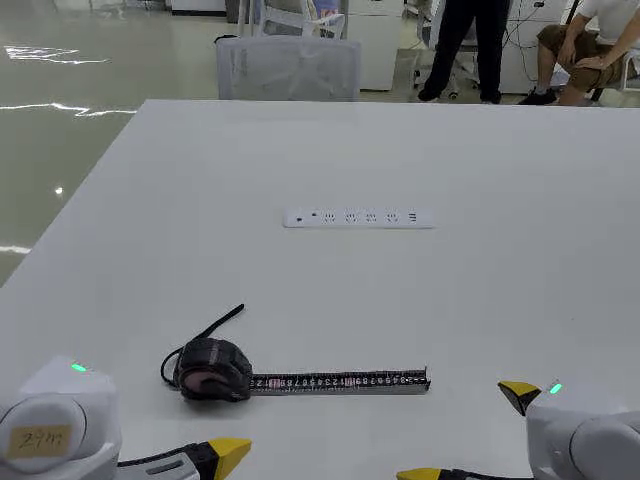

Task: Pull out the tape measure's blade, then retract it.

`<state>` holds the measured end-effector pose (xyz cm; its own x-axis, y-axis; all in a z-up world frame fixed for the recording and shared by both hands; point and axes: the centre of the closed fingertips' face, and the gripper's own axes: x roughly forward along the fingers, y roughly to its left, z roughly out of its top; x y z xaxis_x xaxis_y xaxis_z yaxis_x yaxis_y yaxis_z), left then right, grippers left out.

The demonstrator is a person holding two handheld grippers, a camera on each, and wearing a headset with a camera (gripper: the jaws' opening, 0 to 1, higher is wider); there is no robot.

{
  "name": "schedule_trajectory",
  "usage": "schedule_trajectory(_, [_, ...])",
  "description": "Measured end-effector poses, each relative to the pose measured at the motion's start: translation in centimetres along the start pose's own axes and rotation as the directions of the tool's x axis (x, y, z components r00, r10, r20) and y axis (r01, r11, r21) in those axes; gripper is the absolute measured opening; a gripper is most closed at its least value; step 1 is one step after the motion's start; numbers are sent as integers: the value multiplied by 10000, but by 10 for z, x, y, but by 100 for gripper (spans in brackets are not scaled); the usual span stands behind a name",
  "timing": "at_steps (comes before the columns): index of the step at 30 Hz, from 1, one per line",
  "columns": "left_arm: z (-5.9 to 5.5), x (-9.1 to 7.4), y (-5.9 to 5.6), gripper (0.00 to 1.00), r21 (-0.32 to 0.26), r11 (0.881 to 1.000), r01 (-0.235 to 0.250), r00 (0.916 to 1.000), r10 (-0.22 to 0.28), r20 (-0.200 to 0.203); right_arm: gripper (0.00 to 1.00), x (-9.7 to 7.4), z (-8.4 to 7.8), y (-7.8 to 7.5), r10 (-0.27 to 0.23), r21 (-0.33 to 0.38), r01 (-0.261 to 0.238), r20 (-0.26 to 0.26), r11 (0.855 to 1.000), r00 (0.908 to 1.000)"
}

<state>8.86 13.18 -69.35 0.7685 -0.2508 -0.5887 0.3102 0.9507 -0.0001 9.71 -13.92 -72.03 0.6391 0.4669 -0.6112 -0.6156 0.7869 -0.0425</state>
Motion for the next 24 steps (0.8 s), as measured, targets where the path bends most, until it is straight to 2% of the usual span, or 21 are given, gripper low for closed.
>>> schedule_trajectory(5, [4,-1,7,99,-211,9992,-334,9992,338,214,96,-1,1,2,-19,134,19,-11,9999,10000])
schedule_trajectory(9, [2,1,11,99,-282,9982,-533,9984,538,189,96,1,-1,4,3,93,-3,-65,10000,10000])
schedule_trajectory(16, [0,4,9,99,-348,9972,-664,9975,672,215,96,2,-4,4,48,159,-47,-86,9999,10000])
schedule_trajectory(20, [2,6,6,99,-427,9966,-703,9972,714,239,96,1,-3,2,46,213,-44,-53,9998,10000])
schedule_trajectory(24, [7,10,3,99,-431,9962,-755,9965,769,334,94,-1,-3,4,258,233,-256,-90,9994,9996])
